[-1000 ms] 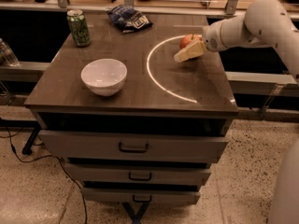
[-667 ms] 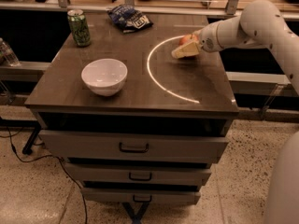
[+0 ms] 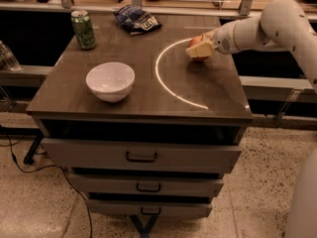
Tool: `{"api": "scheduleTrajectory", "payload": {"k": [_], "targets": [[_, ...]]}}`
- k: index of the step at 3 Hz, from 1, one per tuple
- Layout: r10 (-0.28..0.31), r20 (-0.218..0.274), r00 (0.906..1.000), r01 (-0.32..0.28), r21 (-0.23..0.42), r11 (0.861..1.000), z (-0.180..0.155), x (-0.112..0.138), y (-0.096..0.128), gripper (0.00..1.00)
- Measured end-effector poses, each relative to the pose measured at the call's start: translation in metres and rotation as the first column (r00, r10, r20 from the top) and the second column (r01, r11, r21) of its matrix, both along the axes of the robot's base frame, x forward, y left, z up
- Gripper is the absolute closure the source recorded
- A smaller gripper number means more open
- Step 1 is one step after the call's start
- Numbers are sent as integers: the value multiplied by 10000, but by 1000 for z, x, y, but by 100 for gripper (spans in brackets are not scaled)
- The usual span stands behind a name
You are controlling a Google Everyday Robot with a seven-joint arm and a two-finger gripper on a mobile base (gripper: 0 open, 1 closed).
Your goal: Move apple near white bowl
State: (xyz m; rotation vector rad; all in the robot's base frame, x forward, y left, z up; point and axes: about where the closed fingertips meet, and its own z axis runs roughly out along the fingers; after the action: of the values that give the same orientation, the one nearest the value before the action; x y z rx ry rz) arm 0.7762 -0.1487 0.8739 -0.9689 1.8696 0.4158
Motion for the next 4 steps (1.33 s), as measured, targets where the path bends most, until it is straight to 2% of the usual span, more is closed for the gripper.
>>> {"api": "scheduleTrajectory", "payload": {"k": [1,2,3,4], "targets": [[582,240,9980,-587,202,9981,29,-29,-2,95],[1261,354,9914,-1276,407,9910,59,-73,-7,100],[1310,308,9909,-1322,416,9903,59,-76,-8,100],[1728,111,9849,-1731,390,9841,51,-89,2,100]]}}
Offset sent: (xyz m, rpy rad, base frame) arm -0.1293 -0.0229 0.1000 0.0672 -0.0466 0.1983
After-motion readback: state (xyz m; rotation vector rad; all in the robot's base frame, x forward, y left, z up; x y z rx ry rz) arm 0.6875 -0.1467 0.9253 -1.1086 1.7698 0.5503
